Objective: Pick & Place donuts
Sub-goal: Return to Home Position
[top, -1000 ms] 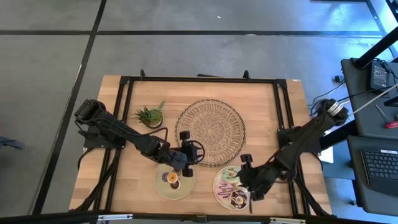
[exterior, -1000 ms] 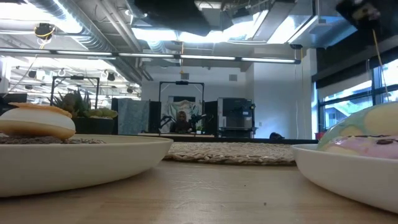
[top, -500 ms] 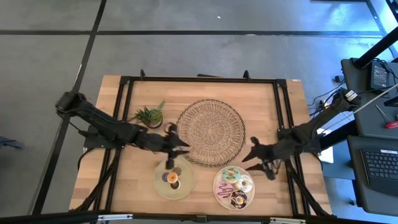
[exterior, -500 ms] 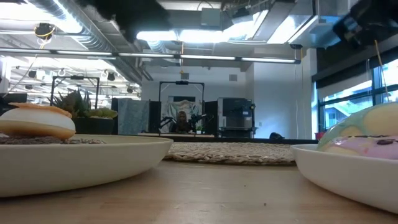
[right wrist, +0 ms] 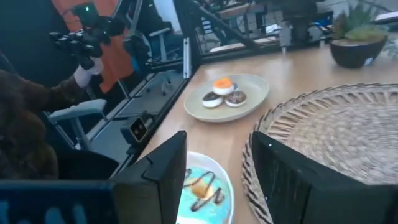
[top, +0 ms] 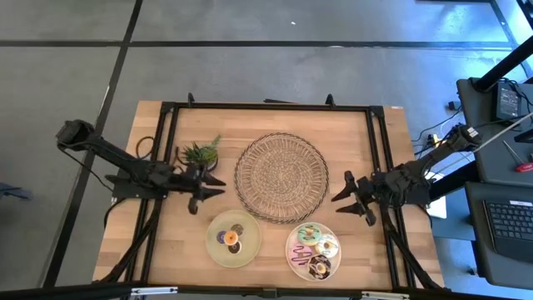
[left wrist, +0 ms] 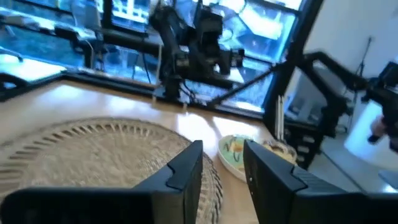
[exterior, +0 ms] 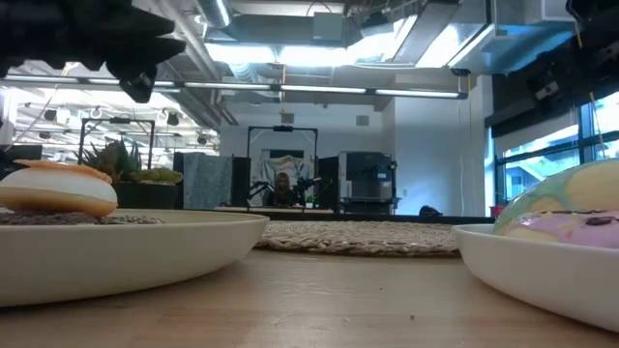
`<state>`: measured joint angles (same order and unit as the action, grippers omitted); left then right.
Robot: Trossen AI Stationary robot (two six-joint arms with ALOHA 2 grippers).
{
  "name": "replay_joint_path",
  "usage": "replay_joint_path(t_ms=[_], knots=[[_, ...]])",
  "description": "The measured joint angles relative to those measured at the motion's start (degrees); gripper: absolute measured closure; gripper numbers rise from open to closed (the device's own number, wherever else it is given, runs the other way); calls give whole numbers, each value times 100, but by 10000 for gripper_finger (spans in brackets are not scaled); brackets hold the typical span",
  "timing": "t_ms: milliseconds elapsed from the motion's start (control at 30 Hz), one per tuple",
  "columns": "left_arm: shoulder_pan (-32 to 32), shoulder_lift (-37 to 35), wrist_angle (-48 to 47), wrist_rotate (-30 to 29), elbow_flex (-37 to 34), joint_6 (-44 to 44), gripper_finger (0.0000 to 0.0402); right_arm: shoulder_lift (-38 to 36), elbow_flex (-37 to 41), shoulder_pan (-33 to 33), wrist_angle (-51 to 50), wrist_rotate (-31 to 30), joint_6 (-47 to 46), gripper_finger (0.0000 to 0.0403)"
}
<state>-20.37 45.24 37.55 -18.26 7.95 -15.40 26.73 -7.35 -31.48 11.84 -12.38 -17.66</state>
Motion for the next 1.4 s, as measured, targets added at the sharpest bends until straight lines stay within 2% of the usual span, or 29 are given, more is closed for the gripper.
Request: replay_joint_path(t_ms=[367,700,900,1033,1133,1400], knots=[[141,-1243,-12,48,-740,123,292,-1198,561,194,-79,49,141,221],[141,-2671,-1253,6,-746,461,292,-2053,666,196,-462,51,314,221],[141,-3703,-2249,-7,-746,295,292,-2627,666,196,-975,59,334,221],[141,-4233,-2622,-26,-746,365,295,-2667,617,198,-1094,54,469,221],[141,-4516,-2786,-24,-746,510,294,-2670,605,214,-1135,17,485,221],[141,-4521,-3018,-200,-709,490,292,-2665,601,214,-1135,-3,715,221]])
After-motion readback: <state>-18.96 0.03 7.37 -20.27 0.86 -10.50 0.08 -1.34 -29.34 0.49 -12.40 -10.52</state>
